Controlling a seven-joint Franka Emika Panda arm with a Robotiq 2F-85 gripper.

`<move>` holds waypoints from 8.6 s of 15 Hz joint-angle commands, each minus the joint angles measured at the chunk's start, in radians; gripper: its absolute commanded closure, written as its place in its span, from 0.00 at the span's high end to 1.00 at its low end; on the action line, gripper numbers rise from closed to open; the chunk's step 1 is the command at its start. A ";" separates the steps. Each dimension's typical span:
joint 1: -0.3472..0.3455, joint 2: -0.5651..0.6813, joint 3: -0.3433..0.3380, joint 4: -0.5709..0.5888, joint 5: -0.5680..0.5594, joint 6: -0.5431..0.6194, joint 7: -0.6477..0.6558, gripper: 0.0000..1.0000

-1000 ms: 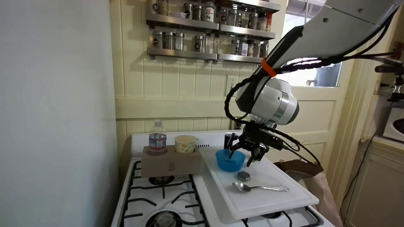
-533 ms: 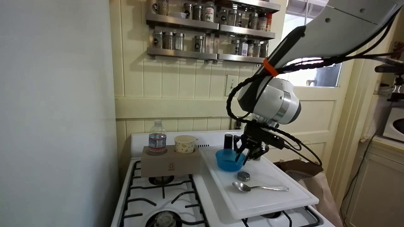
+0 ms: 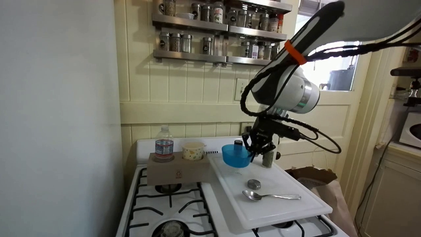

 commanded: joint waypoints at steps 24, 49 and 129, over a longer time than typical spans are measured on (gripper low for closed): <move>0.195 -0.089 0.182 -0.079 0.102 -0.125 -0.007 0.01; 0.312 0.152 0.257 0.051 -0.198 0.067 0.231 0.01; 0.117 0.233 0.218 0.288 -0.037 0.155 -0.896 1.00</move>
